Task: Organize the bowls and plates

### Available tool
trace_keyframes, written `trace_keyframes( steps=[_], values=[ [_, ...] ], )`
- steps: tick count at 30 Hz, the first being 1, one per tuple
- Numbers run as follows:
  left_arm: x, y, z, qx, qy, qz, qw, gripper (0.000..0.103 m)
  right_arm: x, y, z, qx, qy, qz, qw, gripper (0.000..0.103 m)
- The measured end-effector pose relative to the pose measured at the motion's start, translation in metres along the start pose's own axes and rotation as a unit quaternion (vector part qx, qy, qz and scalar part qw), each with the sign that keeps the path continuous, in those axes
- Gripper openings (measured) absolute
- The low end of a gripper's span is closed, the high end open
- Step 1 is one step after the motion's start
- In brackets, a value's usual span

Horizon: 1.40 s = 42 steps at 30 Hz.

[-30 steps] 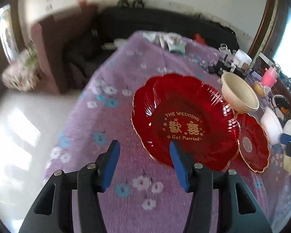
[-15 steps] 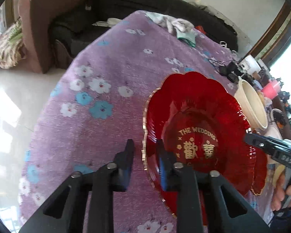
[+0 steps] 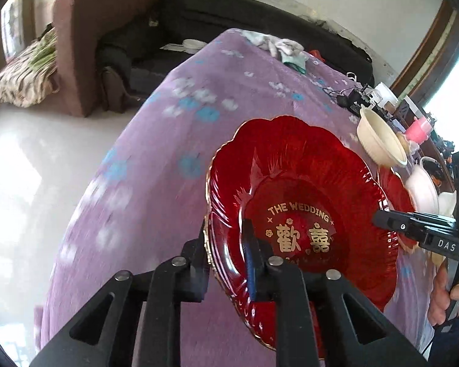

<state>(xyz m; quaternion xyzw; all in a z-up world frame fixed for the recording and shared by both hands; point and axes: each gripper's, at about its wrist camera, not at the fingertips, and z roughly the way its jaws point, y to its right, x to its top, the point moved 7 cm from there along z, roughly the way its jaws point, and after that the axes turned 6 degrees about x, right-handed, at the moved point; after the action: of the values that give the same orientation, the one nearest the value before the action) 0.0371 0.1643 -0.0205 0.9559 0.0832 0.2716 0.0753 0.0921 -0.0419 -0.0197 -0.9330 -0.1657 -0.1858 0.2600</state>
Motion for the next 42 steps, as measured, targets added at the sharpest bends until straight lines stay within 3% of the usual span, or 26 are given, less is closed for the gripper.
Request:
trace_keyframes(
  steps=[6, 9, 13, 14, 17, 21, 26, 31, 35, 42],
  values=[
    [-0.034, -0.011, -0.018, 0.025, 0.009, 0.0, 0.9996, 0.022, -0.033, -0.029, 0.006, 0.024, -0.016, -0.018, 0.999, 0.016],
    [-0.035, -0.012, -0.021, 0.046, 0.015, -0.005, 0.9988, 0.034, -0.035, -0.028, 0.004, 0.024, -0.01, -0.02, 0.999, 0.016],
    [-0.03, -0.014, -0.046, 0.094, 0.059, 0.008, 0.9938, 0.055, -0.031, -0.021, -0.024, 0.016, 0.027, -0.018, 0.999, 0.017],
    [-0.028, -0.014, -0.055, 0.102, 0.072, 0.008, 0.9921, 0.056, -0.033, -0.017, -0.039, 0.014, 0.043, -0.015, 0.999, 0.017],
    [-0.019, -0.001, -0.077, 0.1, 0.101, 0.018, 0.9896, 0.057, -0.041, 0.001, -0.074, 0.008, 0.084, 0.004, 0.996, 0.018],
    [-0.011, 0.044, -0.087, 0.078, 0.118, 0.058, 0.9882, 0.066, -0.056, 0.036, -0.112, -0.01, 0.126, 0.047, 0.991, 0.02],
    [-0.002, 0.125, -0.069, 0.007, 0.092, 0.109, 0.9898, 0.066, -0.076, 0.081, -0.14, -0.021, 0.16, 0.108, 0.981, 0.021],
    [0.008, 0.189, -0.035, -0.023, 0.056, 0.132, 0.9894, 0.066, -0.094, 0.117, -0.152, -0.027, 0.167, 0.151, 0.974, 0.021],
    [0.012, 0.214, -0.003, -0.007, 0.031, 0.136, 0.9902, 0.066, -0.099, 0.133, -0.154, -0.025, 0.173, 0.17, 0.97, 0.021],
    [0.026, 0.225, 0.05, 0.02, -0.017, 0.112, 0.9933, 0.066, -0.099, 0.146, -0.146, -0.029, 0.169, 0.179, 0.969, 0.021]
  ],
)
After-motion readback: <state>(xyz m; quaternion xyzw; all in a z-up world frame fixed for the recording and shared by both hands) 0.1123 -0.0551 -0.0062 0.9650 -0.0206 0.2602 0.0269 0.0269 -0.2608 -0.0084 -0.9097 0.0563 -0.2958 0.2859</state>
